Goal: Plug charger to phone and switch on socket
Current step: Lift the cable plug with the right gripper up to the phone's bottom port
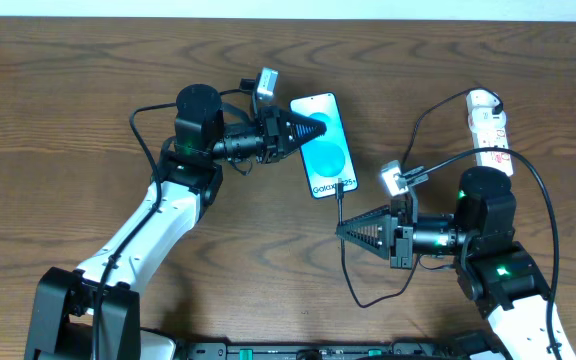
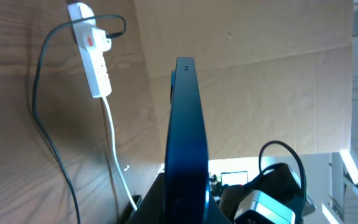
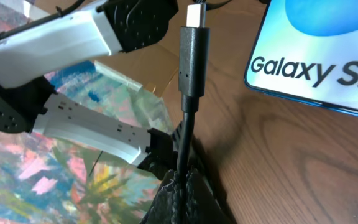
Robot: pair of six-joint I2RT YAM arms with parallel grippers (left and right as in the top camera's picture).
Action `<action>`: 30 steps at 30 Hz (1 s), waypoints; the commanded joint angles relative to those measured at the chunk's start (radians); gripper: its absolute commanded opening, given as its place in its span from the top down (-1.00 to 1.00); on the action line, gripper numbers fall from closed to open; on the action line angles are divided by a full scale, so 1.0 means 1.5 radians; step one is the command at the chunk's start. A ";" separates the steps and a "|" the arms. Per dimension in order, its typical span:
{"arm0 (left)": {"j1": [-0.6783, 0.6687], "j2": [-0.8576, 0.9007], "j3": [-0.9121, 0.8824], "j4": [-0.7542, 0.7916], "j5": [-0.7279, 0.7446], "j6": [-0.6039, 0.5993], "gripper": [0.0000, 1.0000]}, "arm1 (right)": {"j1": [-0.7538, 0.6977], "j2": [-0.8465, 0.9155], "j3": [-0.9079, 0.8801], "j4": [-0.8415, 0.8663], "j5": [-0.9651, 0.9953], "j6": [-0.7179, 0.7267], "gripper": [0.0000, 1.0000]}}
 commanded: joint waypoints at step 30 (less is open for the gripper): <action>0.011 0.000 0.004 0.077 0.066 -0.084 0.85 | 0.004 0.015 0.002 -0.166 -0.015 -0.087 0.98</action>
